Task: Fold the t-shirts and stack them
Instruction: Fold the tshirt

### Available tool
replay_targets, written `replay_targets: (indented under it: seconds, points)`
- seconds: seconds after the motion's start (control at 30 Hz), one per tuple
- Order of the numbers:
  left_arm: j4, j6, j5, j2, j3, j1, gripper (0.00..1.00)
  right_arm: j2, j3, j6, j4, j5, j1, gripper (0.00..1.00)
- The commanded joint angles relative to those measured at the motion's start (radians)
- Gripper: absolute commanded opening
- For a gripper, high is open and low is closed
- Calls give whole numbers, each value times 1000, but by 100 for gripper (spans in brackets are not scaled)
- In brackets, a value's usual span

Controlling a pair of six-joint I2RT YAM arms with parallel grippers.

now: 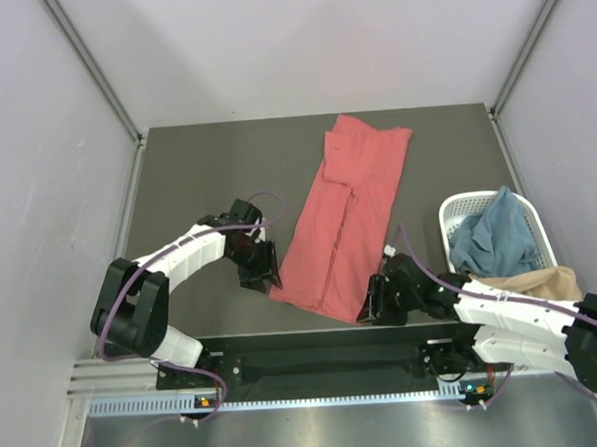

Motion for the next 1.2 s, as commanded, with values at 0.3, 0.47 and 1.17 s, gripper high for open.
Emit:
replay_targets:
  seconds: [0.3,0.47,1.17]
  points:
    - [11,-19,-63,52,13,2,52,-36,-51,14,26,-21,-31,52]
    - [29,14,-72,124,18,3,52,-33,-68,23,46,-25,-37,51]
    - [83,-6,-8,153,-31,3,31,57,-57,69,124,-1,-42,44]
